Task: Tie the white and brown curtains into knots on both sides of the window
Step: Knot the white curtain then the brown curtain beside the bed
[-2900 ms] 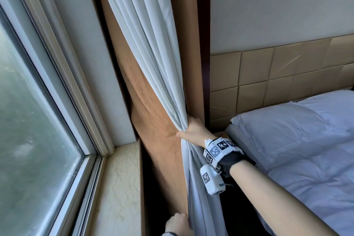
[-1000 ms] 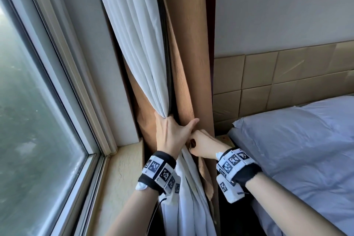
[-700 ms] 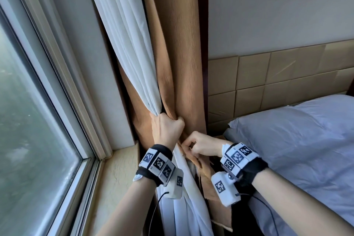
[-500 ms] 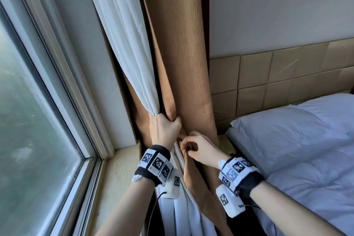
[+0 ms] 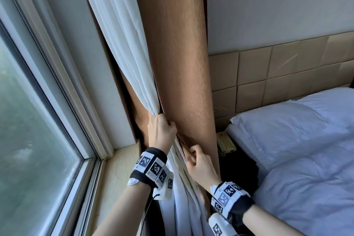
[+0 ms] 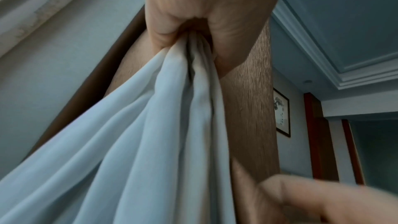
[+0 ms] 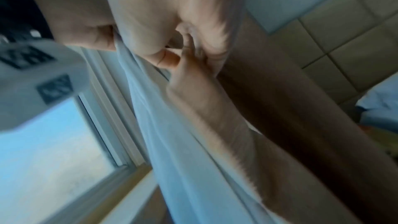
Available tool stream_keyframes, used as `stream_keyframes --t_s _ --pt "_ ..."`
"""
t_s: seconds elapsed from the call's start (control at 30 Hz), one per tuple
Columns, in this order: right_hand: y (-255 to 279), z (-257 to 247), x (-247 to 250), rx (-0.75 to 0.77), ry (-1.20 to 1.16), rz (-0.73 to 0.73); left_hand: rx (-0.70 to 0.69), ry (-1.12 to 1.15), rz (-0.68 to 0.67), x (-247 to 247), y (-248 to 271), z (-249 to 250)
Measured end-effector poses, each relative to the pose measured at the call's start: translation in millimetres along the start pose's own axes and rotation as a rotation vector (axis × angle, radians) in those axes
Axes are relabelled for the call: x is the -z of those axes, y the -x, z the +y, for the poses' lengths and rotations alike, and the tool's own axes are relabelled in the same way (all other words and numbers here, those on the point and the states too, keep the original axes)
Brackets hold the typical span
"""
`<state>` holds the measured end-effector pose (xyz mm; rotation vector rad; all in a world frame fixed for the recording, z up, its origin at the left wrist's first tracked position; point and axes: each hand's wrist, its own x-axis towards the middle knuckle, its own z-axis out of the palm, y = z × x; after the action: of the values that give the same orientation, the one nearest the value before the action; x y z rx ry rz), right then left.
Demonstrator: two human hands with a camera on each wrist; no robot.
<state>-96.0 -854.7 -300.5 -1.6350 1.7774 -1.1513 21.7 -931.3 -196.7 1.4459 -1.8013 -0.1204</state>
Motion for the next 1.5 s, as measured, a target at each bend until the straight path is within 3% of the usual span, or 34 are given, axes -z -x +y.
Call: stream_keyframes --t_s 0.1,0.17,0.27,0.4,0.5,0.6,0.67,0.77,0.83,0.93,1.0,1.03,1.13,1.17,1.3,1.4,1.5 --pt "-3 -12 11 -0.071 -0.229 0.014 0.021 0.003 0.006 2 -2 -3" --pt "-3 -23 25 -0.149 -0.448 -0.123 0.034 0.01 -0.011 3 -1 -3" --pt "2 -34 44 -0.127 -0.596 -0.375 0.045 0.078 -0.043 6 -2 -4" --pt "-2 -32 55 -0.142 -0.65 -0.501 0.058 0.171 -0.075 18 -5 -5" --pt "-18 -14 48 -0.314 -0.679 -0.338 0.04 0.194 -0.111 25 -4 -5" --pt "-31 -5 38 -0.307 -0.593 -0.131 -0.013 0.158 -0.096 26 -1 -5" --pt "-33 -9 34 -0.278 -0.542 -0.157 -0.026 0.144 -0.079 27 0 -4" --pt "-37 -13 30 -0.183 -0.357 -0.323 -0.032 0.098 -0.051 30 3 -4" --pt "-37 -12 29 -0.09 -0.183 -0.304 -0.055 0.076 -0.038 31 5 -6" --pt "-41 -9 43 -0.021 0.178 -0.129 -0.089 0.076 -0.039 32 6 -9" --pt "-46 -8 55 -0.038 0.276 -0.111 -0.092 0.068 -0.049 31 5 -9" --pt "-50 -8 60 -0.03 0.241 -0.059 -0.087 0.063 -0.056 31 6 -8" --pt "-65 -3 67 0.016 0.044 0.302 -0.072 0.049 -0.083 30 7 -7" --pt "-71 -4 70 -0.014 0.005 0.325 -0.07 0.049 -0.093 29 7 -7" --pt "-94 -19 79 -0.121 -0.111 0.079 -0.09 0.074 -0.078 28 7 -5" --pt "-101 -28 79 -0.079 -0.099 0.12 -0.068 0.078 -0.078 27 7 -5" --pt "-85 -36 65 0.054 0.167 0.234 -0.011 0.065 -0.093 25 6 -6"
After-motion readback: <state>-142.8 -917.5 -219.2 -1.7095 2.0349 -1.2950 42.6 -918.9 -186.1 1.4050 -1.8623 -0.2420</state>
